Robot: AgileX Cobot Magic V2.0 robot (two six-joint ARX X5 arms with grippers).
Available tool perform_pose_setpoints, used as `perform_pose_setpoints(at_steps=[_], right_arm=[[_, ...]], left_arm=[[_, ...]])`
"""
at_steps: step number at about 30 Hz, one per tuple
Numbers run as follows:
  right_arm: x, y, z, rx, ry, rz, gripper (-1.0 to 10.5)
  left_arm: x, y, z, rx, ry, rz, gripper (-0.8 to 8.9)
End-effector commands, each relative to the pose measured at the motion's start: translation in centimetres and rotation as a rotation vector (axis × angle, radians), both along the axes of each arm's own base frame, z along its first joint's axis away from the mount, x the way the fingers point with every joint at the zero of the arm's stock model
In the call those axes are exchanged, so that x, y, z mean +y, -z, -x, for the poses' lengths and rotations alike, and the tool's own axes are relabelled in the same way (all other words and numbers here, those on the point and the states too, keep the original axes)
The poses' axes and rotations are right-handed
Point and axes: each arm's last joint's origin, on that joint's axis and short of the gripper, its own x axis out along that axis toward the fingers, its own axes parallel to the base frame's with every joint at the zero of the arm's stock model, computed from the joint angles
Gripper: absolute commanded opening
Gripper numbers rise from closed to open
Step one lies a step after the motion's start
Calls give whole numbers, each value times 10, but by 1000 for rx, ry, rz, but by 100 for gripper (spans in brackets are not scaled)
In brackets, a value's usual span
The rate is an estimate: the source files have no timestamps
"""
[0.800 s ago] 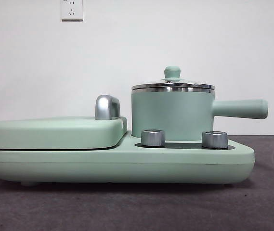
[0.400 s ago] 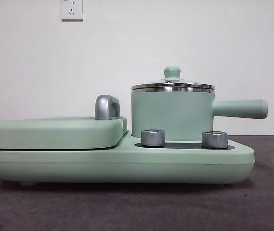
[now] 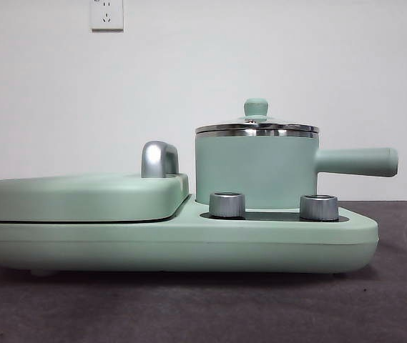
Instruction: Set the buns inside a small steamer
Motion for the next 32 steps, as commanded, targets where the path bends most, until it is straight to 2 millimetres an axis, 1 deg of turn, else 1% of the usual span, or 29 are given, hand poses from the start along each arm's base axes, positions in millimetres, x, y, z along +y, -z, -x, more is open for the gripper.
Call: perform_pose_setpoints(at_steps=[1,2,3,4,5,6,7,25,29,32], right_arm=[[1,-2,0,-12,-14,-6,409],[1,-2,0,-12,-15,-6,407],[1,-2,0,-9,-22,-6,326],[1,-2,1,-9,-35,-5,122],[1,-2,1,-16,-42,-1,-31],[1,-2,1,-21,-47,0,33],[1,-2,1,-23,-46,-1,16],[1,-2,0,-26,-36,1,16],[1,-2,0,-26,-36,1,16],[1,-2,0,-26,-36,1,16]], left_arm=[[4,-2,4,-9,-37,45,435],[6,-2,7,-13,-40,56,419],[7,-3,8,-18,-42,66,359],[8,-3,9,-21,-43,71,224],[9,-4,10,-26,-42,74,15],[9,-4,10,-29,-43,77,27],[9,-5,10,-32,-43,80,25],[9,-6,10,-53,-45,101,20],[18,-2,12,-83,-95,127,20],[27,10,12,-145,-191,167,20]])
